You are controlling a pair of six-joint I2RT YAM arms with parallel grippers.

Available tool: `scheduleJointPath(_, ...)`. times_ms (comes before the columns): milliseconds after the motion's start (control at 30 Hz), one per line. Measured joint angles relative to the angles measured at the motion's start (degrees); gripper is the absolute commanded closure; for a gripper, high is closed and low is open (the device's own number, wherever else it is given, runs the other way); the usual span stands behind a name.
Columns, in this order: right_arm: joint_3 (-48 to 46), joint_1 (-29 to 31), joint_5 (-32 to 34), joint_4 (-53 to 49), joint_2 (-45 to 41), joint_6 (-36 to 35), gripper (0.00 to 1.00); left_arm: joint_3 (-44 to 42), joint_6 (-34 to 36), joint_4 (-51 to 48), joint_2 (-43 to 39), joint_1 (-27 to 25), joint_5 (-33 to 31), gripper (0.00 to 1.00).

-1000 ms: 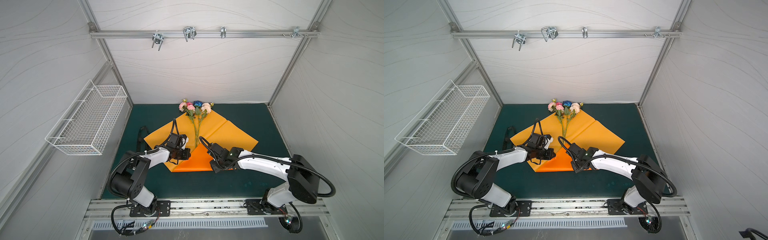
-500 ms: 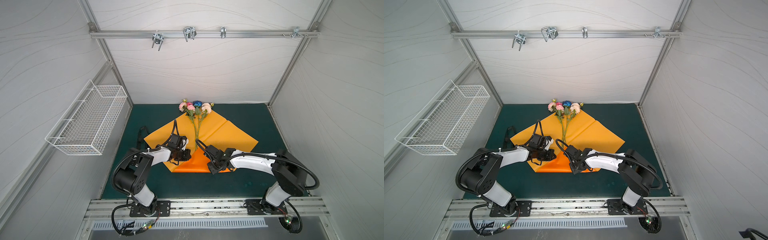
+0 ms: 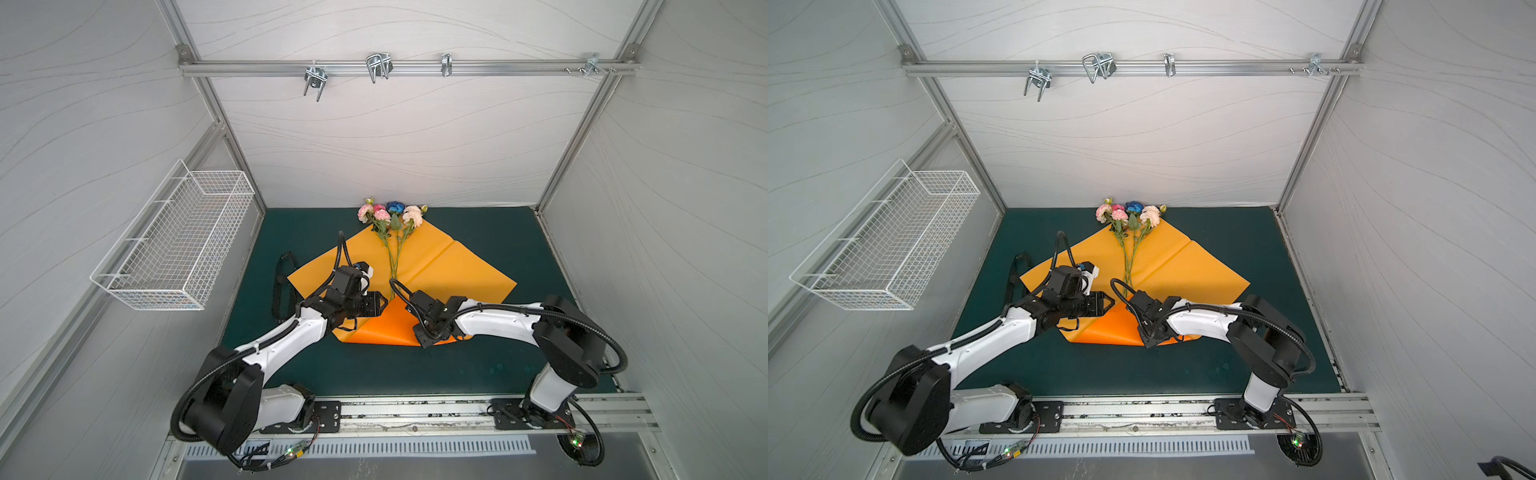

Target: Tie the bouquet of fake flowers

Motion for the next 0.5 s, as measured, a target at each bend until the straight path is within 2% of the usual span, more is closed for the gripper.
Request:
scheduleJointPath(200,0.02,-0.04,0.09,0.07,0.04,0.0,0.63,-6.21,-5.46,-0.46,-5.44,-5.77,-0.48,0.63)
scheduleJointPath(333,0.11,-0.11,0.07,0.13,0.15,0.02,0.63,-9.97,-8.5,0.87,-3.91,-8.98,0.87,0.65)
scheduleJointPath(500,0.11,-0.11,0.07,0.2,0.17,0.39,0.64,-12.02,-10.82,1.95,-0.83,-9.79,0.35,0.68)
